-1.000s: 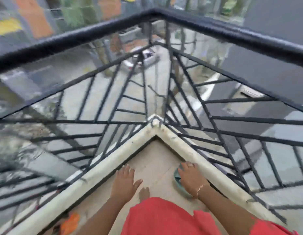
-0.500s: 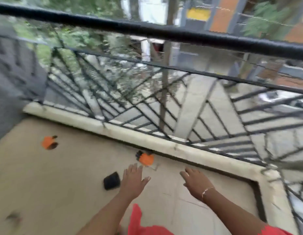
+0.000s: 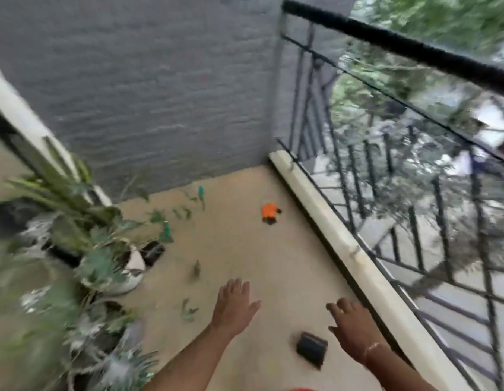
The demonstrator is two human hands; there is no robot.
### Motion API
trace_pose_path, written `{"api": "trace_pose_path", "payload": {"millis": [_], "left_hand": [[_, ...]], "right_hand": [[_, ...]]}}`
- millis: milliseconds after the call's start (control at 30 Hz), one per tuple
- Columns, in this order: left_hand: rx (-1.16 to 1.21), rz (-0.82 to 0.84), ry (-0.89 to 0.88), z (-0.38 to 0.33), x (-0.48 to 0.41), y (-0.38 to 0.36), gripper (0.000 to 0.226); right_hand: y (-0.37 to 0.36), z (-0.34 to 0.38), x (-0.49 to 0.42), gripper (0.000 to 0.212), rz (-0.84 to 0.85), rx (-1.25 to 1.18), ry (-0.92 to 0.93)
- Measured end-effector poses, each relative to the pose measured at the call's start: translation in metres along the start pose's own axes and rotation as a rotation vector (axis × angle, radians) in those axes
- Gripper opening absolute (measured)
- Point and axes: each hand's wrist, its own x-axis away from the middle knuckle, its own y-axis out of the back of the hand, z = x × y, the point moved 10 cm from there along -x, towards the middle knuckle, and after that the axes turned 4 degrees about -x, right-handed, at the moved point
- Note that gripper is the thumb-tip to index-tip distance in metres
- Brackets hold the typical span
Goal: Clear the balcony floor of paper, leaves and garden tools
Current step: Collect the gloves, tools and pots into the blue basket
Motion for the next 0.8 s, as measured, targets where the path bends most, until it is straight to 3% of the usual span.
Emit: {"api": "trace_pose_path", "payload": {"millis": [200, 300, 567, 800], "left_hand": [[0.131, -0.06, 0.24, 0.114, -0.019, 0.025, 0.061], [0.185, -0.095, 0.325, 0.162, -0.046, 0.045, 0.061], [0.303, -0.036, 0.425, 0.24, -0.156, 0.101, 0.061], [0.534, -0.092, 0.562, 0.316, -0.233, 0.148, 0.06]], "right_hand": [[0.017, 0.061, -0.125, 0.064, 0.03, 0.087, 0.186], [0.045, 0.103, -0.177, 0.051, 0.123, 0.12, 0.266], [0.098, 0.152, -0.353, 0.044, 0.077, 0.095, 0.417], [0.164, 0.19, -0.491, 0.044, 0.046, 0.158, 0.5]]}}
